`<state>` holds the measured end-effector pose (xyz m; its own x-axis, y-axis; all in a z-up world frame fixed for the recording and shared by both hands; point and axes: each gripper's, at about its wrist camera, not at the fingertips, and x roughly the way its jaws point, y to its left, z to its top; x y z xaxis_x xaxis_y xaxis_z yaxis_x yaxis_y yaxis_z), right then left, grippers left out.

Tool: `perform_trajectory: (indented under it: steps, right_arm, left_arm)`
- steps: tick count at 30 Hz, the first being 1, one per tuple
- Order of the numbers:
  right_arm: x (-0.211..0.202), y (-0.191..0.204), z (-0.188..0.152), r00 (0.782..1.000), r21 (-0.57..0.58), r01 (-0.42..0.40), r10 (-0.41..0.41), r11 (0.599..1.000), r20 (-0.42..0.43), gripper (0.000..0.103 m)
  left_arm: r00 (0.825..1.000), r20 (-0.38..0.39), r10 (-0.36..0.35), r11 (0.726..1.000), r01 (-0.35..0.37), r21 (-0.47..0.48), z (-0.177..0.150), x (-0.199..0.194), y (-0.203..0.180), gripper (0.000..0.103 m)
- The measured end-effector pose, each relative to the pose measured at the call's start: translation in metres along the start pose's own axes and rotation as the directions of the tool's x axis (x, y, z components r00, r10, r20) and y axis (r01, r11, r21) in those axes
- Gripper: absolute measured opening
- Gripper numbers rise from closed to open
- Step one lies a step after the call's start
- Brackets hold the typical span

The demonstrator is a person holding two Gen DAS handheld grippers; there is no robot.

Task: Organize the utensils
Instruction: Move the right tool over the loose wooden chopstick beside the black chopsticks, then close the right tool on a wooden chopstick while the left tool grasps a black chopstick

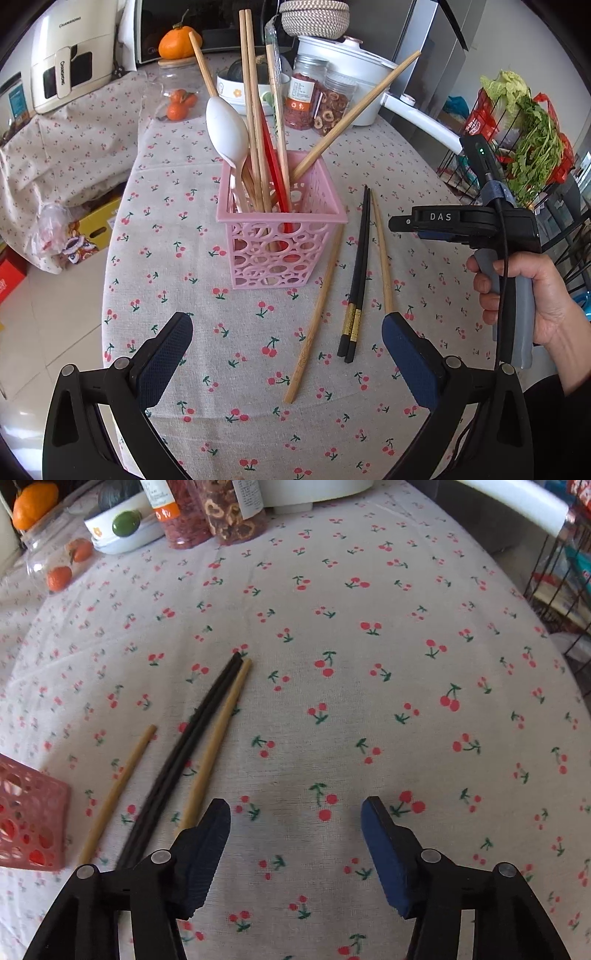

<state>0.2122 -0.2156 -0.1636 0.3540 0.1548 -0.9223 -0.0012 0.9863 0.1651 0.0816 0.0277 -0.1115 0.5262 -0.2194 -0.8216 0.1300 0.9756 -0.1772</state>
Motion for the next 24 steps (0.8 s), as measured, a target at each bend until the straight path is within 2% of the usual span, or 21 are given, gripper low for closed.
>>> perform_trajectory:
  steps: [3,6,10,12,14,16,21,24]
  right_arm:
    - [-0.002,0.004,0.002,0.998,0.029,-0.066,0.066,0.997,0.010,0.064]
    - [0.006,0.020,0.001,0.998,-0.014,-0.062,0.061,0.998,-0.009,0.065]
    - [0.015,0.047,-0.002,0.995,-0.151,0.097,-0.097,0.984,0.008,0.061]
    - [0.016,0.053,-0.004,0.992,-0.177,0.125,-0.124,0.976,0.016,0.051]
    - [0.013,0.049,-0.004,0.993,-0.175,0.117,-0.117,0.978,0.009,0.015]
    - [0.011,0.040,-0.005,0.995,-0.165,0.100,-0.102,0.981,-0.005,0.003]
    - [-0.002,0.001,-0.009,0.994,-0.062,0.105,-0.107,0.993,-0.021,0.003]
    - [-0.017,-0.021,-0.012,0.995,-0.016,0.093,-0.093,0.996,-0.019,0.004]
  left_arm:
    - [1.000,0.002,0.002,1.000,-0.002,0.001,0.001,-0.002,0.001,0.103]
    - [1.000,-0.016,0.006,1.000,-0.006,-0.003,0.000,-0.001,0.003,0.103]
    - [0.999,-0.019,0.045,0.998,-0.045,0.036,0.000,0.000,0.001,0.103]
    - [0.997,0.003,0.073,0.994,-0.073,0.086,-0.001,-0.003,-0.006,0.103]
    - [0.996,0.029,0.085,0.986,-0.089,0.139,-0.004,-0.007,-0.015,0.103]
    - [0.995,0.041,0.095,0.979,-0.101,0.177,-0.006,-0.008,-0.023,0.103]
    - [0.994,0.043,0.098,0.966,-0.105,0.234,-0.007,-0.001,-0.052,0.103]
    - [0.996,-0.027,0.081,0.964,-0.072,0.255,-0.005,0.015,-0.078,0.103]
